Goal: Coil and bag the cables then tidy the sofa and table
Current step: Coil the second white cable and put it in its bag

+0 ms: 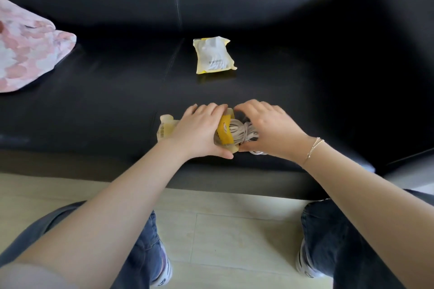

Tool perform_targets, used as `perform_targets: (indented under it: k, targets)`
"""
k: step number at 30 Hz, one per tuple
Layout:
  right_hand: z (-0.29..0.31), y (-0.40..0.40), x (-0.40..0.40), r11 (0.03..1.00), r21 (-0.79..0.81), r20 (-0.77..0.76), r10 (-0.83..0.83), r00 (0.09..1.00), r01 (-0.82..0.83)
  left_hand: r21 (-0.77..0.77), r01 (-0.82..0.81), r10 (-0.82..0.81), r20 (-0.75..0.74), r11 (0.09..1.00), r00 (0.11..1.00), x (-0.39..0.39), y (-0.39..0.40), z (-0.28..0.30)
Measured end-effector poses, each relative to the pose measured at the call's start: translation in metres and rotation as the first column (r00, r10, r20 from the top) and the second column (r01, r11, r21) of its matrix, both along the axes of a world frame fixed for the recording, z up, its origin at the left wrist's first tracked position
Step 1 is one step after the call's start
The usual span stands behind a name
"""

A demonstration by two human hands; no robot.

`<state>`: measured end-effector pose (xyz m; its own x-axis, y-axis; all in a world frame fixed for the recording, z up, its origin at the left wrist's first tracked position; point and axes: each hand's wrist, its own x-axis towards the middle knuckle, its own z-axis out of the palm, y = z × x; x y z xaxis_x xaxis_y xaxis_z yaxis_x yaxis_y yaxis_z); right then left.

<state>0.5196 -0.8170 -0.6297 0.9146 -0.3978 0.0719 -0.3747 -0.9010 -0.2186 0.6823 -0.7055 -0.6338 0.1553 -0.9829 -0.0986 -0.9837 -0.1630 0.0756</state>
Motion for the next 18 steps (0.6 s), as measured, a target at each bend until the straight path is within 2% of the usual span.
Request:
perform_targets:
  k: [3,6,9,15,18]
  targets:
    - [0.011,-0.014,-0.017,0.969,0.076,-0.180,-0.220,0.959,0.237,-0.060,-0.010,0.010,-0.004,0.998,1.000,-0.002,0.001,-0.004]
    - [0.011,-0.022,-0.026,0.888,0.314,-0.254,-0.261,0.931,0.335,-0.106,0.012,-0.010,0.027,0.994,1.000,-0.004,0.004,-0.007]
    - [0.002,-0.019,-0.024,0.802,0.501,-0.128,-0.302,0.945,0.325,-0.162,0.055,-0.044,0.067,0.985,0.997,-0.007,0.005,-0.011]
    - [0.004,-0.016,-0.017,0.735,0.633,0.116,-0.399,0.910,0.242,-0.217,0.091,-0.078,0.068,0.972,0.995,-0.013,0.003,-0.013]
    - [0.005,-0.012,-0.011,0.646,0.734,0.169,-0.472,0.865,0.209,-0.234,0.090,-0.075,0.071,0.968,0.995,-0.016,0.001,-0.014]
